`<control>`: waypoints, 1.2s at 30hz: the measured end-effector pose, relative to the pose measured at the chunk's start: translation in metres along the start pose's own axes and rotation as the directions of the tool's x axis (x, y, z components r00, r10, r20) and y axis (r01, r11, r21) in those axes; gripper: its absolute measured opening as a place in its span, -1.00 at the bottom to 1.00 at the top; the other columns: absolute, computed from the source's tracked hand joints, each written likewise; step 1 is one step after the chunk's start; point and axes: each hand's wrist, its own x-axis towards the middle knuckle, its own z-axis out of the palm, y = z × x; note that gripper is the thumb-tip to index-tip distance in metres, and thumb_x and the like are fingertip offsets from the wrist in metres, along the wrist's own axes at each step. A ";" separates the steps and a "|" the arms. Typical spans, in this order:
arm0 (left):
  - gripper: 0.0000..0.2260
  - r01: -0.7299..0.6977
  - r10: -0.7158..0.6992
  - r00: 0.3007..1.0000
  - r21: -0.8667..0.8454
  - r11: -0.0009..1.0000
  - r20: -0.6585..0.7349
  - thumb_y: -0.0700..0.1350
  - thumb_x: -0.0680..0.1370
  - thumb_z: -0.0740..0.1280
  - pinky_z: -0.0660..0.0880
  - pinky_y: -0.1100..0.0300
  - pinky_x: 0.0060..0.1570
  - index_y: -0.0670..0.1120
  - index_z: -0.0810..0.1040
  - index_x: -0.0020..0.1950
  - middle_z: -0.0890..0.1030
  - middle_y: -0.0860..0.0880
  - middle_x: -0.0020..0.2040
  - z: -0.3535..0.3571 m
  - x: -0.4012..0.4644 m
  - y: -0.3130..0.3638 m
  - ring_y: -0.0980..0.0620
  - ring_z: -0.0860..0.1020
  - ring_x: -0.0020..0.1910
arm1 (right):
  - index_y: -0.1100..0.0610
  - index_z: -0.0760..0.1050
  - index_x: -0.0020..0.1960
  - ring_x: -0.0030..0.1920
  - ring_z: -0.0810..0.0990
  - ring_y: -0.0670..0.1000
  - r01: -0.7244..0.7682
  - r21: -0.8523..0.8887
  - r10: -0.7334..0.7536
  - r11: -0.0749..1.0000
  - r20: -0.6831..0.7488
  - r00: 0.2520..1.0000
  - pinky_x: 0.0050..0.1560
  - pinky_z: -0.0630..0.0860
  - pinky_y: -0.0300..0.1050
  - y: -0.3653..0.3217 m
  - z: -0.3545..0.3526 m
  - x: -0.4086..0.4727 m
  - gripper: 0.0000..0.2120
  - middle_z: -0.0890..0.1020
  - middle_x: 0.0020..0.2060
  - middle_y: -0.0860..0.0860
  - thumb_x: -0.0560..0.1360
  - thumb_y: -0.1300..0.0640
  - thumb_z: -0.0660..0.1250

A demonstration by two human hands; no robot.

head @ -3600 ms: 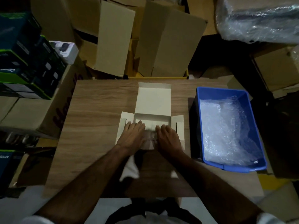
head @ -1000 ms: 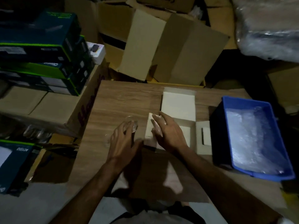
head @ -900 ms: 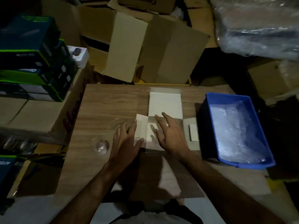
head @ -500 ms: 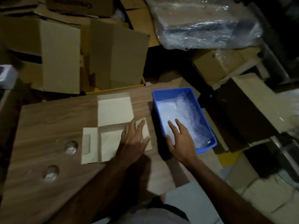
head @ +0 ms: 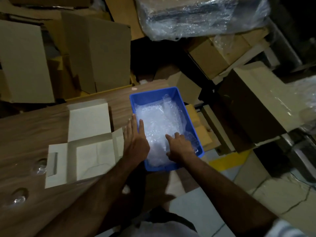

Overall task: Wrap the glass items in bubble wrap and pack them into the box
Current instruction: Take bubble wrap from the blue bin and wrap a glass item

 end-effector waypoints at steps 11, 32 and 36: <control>-0.21 -0.001 0.001 1.000 -0.044 0.999 0.016 -0.32 0.45 0.30 -0.05 -0.22 0.55 -0.17 0.06 0.64 -0.11 -0.29 0.63 -0.003 0.000 0.006 -0.27 -0.11 0.62 | 0.17 0.60 0.16 0.03 0.59 0.21 0.179 -0.015 -0.178 0.984 -0.229 0.957 -0.06 0.57 0.06 0.019 0.003 0.018 -0.74 0.57 0.05 0.13 0.55 0.29 0.22; -0.61 -0.143 0.117 0.989 -0.453 0.880 -0.085 0.11 0.64 0.28 0.19 0.03 0.53 0.15 0.44 0.48 0.19 0.06 0.63 -0.080 -0.024 -0.015 0.20 0.14 0.55 | 0.11 0.66 0.22 0.16 0.67 0.05 0.530 0.132 -0.139 0.837 -0.887 0.441 0.33 0.47 0.10 -0.013 -0.031 -0.037 -0.73 0.70 0.15 0.04 0.53 0.25 0.43; -0.81 -0.319 0.214 0.937 -0.422 0.848 -0.277 -0.13 0.61 0.32 0.35 0.03 0.43 -0.01 0.66 0.17 0.46 0.06 0.48 -0.126 -0.026 -0.047 0.11 0.38 0.47 | 0.09 0.58 0.33 0.18 0.60 0.03 0.578 0.103 -0.217 0.810 -0.861 0.459 0.39 0.37 0.09 -0.040 -0.053 -0.047 -0.58 0.65 0.15 0.03 0.51 0.01 0.47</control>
